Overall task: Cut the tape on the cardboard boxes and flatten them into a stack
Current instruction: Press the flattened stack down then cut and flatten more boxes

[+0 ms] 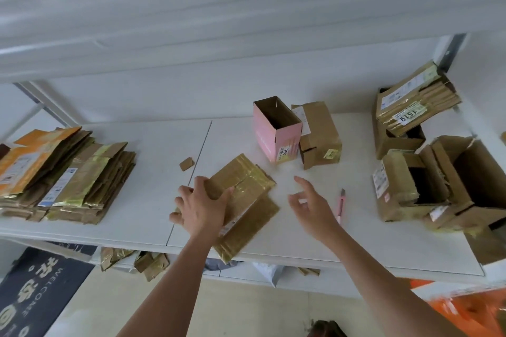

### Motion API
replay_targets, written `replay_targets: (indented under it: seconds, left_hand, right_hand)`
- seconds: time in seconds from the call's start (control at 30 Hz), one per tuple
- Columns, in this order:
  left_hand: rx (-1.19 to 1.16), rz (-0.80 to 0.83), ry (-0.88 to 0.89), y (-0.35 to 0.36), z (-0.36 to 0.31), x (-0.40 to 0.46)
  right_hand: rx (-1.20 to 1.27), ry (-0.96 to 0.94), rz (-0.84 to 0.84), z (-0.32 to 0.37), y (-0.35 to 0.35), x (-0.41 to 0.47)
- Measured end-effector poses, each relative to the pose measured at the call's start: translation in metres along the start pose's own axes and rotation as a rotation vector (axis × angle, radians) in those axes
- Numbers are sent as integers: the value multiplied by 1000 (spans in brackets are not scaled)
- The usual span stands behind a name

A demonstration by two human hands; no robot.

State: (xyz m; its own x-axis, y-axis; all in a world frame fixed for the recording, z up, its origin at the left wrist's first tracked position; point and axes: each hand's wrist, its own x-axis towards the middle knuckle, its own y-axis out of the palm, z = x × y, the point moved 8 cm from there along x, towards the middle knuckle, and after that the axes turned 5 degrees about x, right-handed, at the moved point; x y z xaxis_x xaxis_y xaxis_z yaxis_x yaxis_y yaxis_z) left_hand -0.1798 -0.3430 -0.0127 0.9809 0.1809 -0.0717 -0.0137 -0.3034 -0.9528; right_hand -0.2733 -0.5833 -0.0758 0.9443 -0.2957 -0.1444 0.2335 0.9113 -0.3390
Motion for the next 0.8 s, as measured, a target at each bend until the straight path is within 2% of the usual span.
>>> replay_targets:
  seconds: [0.07,0.1,0.23,0.3,0.37,0.4,0.43,0.5,0.6,0.8]
  left_hand:
    - [43,78,4,6,3,-2]
    - [46,128,9,7,4,-3]
    - [-45,334,-10,16,18,7]
    - [-296,498,-53,25,23,6]
    - [-565,704,-188,43,29,-8]
    - [-666,750,-237,52,31,-12]
    - [-749,746,-272,56,33,-16]
    - [-828,625,-282,60,36,-14]
    - [-735,449,-187,57,37,-6]
    - [-683,333,-47,53,26,-9]
  right_hand:
    - [312,146,170,15,43,0]
    - [365,189,199,19,58,2]
    - [191,10,121,52,78,16]
    - [176,-49,108,66,80,20]
    - [83,-46,127,69,85,25]
    - [24,-28,146,67,89,26]
    - [-21,-6,165,65,93,25]
    - [-85,4,192,60,99,21]
    - [-164,-23,164,60,102,18]
    - [-181,40,117,49,97,23]
